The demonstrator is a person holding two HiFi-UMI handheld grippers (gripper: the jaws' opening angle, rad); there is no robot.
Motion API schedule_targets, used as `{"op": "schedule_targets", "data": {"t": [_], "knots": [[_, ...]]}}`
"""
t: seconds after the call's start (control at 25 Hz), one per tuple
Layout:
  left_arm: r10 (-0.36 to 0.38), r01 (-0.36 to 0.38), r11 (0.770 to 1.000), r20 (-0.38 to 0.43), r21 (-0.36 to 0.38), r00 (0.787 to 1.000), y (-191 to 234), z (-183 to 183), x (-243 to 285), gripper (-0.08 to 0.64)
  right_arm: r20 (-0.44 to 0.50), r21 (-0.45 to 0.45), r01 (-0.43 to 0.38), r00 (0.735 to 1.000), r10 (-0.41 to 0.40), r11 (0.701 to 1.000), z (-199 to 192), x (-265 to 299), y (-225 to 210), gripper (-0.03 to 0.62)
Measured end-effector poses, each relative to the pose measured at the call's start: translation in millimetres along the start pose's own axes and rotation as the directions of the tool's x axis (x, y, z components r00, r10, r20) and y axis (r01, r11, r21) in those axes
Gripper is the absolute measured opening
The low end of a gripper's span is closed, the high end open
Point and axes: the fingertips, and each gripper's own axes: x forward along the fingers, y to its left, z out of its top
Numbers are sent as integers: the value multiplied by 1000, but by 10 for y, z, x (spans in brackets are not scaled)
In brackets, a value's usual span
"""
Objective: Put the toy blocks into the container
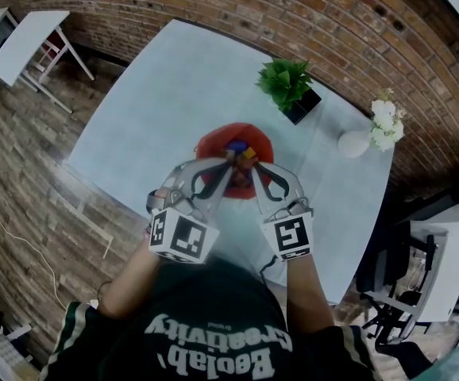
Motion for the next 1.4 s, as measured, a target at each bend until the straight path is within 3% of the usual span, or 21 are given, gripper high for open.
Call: {"op": "schedule_targets", "data": {"t": [0.4, 0.76, 1.04, 1.4], "knots": [[-23, 23, 1000, 9, 10, 1000, -50, 46, 60, 3, 33, -8, 28, 999, -28, 1000, 111, -105, -26, 6], [-137, 133, 989, 65, 62, 988, -383, 383, 394, 3, 24, 5, 158, 987, -158, 987, 60, -593, -369, 8], [-246, 233, 966, 115, 114, 962, -746, 669, 658, 3, -1, 29, 285, 958, -285, 958, -88, -1043, -635, 6], [-313, 292, 945, 146, 151, 939, -1008, 913, 824, 3, -19, 27, 406, 914, -405, 914, -144, -1450, -828, 8]]}}
